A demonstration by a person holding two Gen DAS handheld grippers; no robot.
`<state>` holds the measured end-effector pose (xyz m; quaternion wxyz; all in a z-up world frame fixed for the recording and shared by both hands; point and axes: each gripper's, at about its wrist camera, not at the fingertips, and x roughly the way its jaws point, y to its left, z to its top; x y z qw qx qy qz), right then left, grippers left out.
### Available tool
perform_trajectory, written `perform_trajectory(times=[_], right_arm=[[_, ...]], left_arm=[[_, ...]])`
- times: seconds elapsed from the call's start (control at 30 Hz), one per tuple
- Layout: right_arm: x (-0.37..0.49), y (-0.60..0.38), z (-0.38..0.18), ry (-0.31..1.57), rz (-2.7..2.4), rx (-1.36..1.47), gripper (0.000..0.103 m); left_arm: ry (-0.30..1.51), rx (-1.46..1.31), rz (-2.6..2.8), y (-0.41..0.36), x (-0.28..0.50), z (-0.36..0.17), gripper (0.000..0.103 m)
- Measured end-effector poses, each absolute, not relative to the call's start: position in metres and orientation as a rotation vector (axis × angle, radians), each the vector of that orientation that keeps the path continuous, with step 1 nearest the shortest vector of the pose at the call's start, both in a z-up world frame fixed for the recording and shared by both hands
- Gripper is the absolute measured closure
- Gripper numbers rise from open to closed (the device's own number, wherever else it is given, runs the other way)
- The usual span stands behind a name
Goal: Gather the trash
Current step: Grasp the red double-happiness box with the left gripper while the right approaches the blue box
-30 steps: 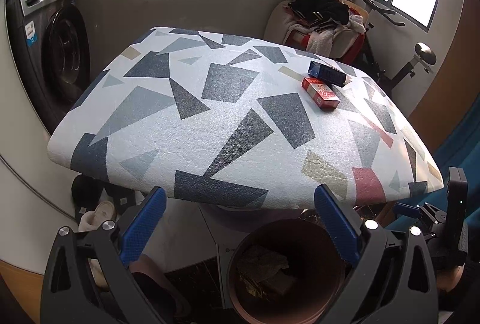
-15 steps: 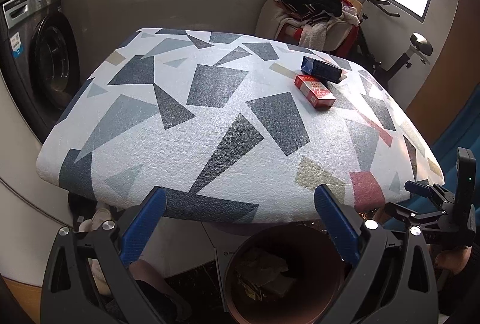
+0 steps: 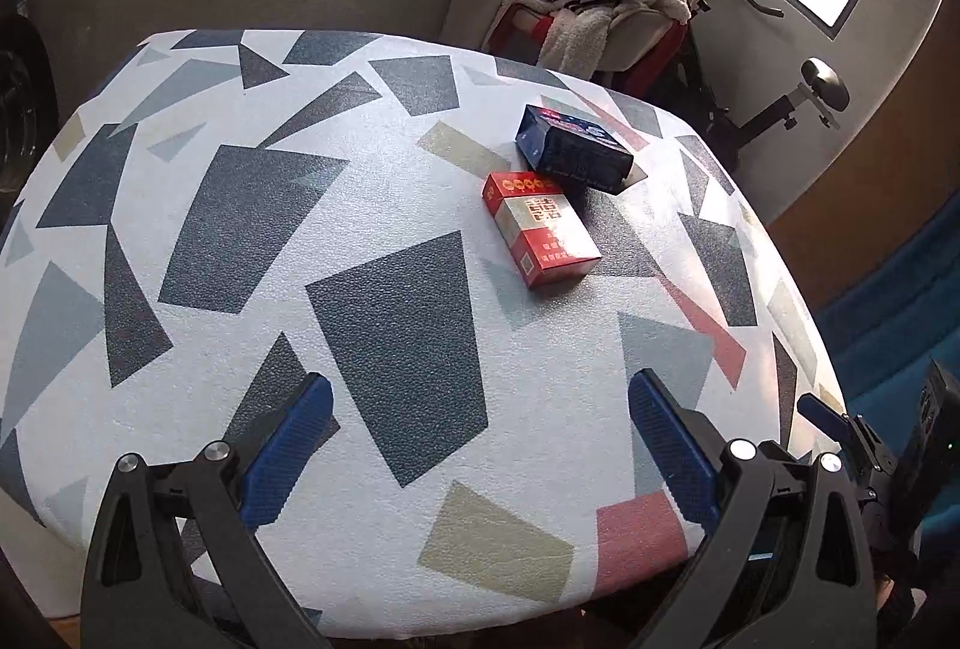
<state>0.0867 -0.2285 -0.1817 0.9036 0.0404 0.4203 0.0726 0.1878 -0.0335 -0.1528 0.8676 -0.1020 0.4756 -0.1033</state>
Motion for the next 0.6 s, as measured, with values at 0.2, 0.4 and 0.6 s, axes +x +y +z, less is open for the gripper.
perform_trajectory(times=[0.2, 0.4, 0.6], right_arm=[[0.105, -0.259, -0.18, 0.864, 0.109, 0.141, 0.006], [0.114, -0.274, -0.182, 0.862, 0.097, 0.148, 0.006], [0.122, -0.283, -0.185, 0.873, 0.086, 0.148, 0.006]], left_arm=[[1.024, -0.143, -0.211, -0.093, 0.267, -0.17, 0.006], [1.079, -0.111, -0.11, -0.114, 0.321, -0.197, 0.006], [1.114, -0.032, -0.053, -0.125, 0.337, -0.217, 0.016]])
